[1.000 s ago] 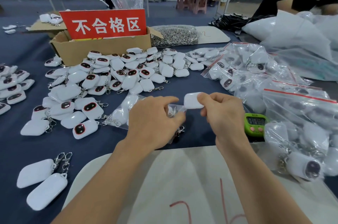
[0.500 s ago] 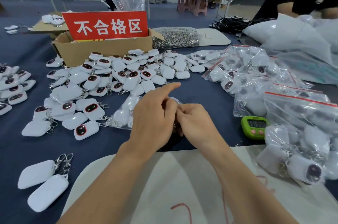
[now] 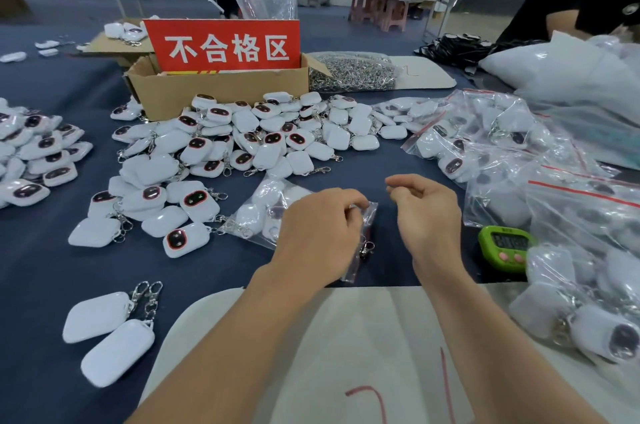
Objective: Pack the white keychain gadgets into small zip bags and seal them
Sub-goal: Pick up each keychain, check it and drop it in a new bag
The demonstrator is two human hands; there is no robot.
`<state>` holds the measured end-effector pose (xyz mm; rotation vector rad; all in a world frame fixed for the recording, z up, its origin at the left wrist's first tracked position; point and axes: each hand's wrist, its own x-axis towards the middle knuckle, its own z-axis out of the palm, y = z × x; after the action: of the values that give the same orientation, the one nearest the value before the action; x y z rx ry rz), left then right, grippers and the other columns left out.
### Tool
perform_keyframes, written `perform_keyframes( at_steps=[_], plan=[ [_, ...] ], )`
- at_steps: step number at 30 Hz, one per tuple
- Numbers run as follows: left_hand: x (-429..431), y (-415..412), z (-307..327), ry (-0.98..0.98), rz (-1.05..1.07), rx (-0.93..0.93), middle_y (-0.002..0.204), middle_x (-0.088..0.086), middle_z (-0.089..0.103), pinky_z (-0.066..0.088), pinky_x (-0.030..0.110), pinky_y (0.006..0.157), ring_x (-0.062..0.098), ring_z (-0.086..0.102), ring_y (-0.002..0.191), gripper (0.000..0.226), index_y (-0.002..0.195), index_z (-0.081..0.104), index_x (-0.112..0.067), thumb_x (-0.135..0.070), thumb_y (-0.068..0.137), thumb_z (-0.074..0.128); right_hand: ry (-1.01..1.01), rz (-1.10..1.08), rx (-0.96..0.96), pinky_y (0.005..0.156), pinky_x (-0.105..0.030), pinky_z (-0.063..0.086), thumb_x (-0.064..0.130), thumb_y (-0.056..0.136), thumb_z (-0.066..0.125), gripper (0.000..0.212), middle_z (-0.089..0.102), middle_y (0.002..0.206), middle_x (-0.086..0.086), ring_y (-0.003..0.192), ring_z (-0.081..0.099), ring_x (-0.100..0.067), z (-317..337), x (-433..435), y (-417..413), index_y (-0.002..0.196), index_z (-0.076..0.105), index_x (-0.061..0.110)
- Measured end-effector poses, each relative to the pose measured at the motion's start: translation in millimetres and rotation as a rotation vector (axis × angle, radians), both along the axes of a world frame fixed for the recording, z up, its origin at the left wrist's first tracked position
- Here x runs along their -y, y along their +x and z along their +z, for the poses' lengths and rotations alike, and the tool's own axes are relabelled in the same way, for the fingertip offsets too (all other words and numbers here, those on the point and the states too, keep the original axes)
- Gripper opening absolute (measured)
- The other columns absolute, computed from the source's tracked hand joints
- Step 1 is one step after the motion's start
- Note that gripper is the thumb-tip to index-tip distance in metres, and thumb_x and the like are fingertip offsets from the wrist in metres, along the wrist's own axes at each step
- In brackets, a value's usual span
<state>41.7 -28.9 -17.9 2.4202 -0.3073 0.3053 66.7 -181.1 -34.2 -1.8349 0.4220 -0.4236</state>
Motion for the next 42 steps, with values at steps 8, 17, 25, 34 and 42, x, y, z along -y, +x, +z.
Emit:
perform_keyframes(
  at_steps=[8,17,25,34,42],
  plan=[
    [-0.4,4.2,-6.3,0.119,-0.003,0.118,0.096,-0.012,0.058,0.039,0.031,0.078,0.019,0.054,0.098,0.026,0.109,0.074,-0.031,-0.018,0.088,0.067,-0.112,0.140,0.023,0.059,-0.005,0.042,0.015,0.086,0.057,0.035,0.075,0.108,0.009,0.074,0.065,0.007,3.7,-6.4,39.2,0.107,0.079,0.033],
    [-1.9,8.7,-13.5,0.470,-0.010,0.011,0.148,-0.002,0.046,0.025,0.042,0.117,0.022,0.032,0.144,0.052,0.140,0.052,-0.023,-0.050,0.101,0.033,-0.520,0.405,0.033,0.114,-0.038,0.035,0.015,0.093,0.058,0.066,0.035,0.164,0.000,0.147,0.037,-0.012,4.7,-21.1,90.5,0.155,0.044,0.031],
    [-3.8,8.8,-15.5,0.511,-0.010,0.053,0.126,-0.008,0.057,0.030,0.037,0.110,0.019,0.044,0.127,0.052,0.126,0.057,-0.026,-0.056,0.098,0.025,-0.848,0.521,0.041,0.118,-0.047,0.032,0.012,0.095,0.054,0.054,0.046,0.158,-0.006,0.148,0.034,-0.028,-4.4,-32.2,116.1,0.149,0.052,0.021],
    [-3.2,5.3,-15.3,0.411,0.032,0.067,0.125,-0.011,0.060,0.030,0.034,0.109,0.014,0.048,0.124,0.048,0.125,0.062,-0.031,-0.056,0.099,0.032,-0.389,0.273,0.111,0.073,-0.029,0.045,0.024,0.098,0.056,0.017,0.068,0.085,0.004,0.080,0.060,-0.013,-1.1,-19.3,90.3,0.089,0.071,0.023],
    [-4.3,6.1,-15.6,0.352,0.035,0.069,0.140,-0.007,0.057,0.024,0.034,0.114,0.016,0.044,0.135,0.051,0.140,0.057,-0.029,-0.054,0.098,0.042,0.328,0.007,0.076,0.038,-0.025,0.035,0.016,0.100,0.048,0.030,0.066,0.063,-0.014,0.043,0.051,-0.019,0.3,-4.0,9.6,0.081,0.069,0.007]
  ],
)
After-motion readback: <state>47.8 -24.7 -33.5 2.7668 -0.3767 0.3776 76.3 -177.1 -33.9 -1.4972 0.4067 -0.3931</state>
